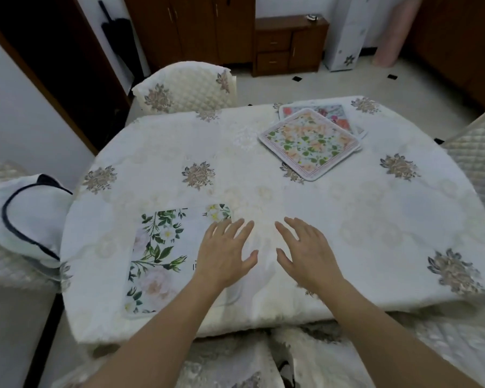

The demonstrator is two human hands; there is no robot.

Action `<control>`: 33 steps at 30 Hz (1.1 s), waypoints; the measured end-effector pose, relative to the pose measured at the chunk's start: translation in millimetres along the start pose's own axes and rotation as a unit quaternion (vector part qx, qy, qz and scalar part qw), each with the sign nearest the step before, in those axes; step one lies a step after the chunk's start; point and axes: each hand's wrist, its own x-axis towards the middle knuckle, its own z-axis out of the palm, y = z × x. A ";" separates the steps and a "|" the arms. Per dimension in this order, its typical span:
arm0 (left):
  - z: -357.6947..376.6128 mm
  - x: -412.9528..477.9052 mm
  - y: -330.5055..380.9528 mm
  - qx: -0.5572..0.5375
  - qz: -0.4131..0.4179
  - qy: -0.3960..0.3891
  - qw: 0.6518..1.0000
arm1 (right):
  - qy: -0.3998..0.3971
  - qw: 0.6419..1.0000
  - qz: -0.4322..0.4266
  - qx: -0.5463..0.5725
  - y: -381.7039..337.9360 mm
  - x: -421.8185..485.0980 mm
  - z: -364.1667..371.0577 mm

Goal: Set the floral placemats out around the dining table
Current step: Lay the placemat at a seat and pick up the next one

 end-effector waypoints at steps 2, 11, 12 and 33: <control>-2.7 -3.0 15.4 0.002 0.005 0.000 1.000 | 0.009 1.000 0.006 0.005 12.5 -8.6 -5.1; -4.6 6.8 70.6 -0.012 0.072 0.008 0.997 | 0.058 0.993 0.102 0.024 41.0 -56.2 -26.7; -2.7 9.4 77.8 -0.015 0.087 0.007 0.996 | 0.060 0.991 0.121 0.020 44.3 -64.1 -28.4; -3.2 35.4 347.9 -0.102 0.452 0.004 0.886 | 0.151 0.858 0.481 -0.100 152.4 -311.7 -112.8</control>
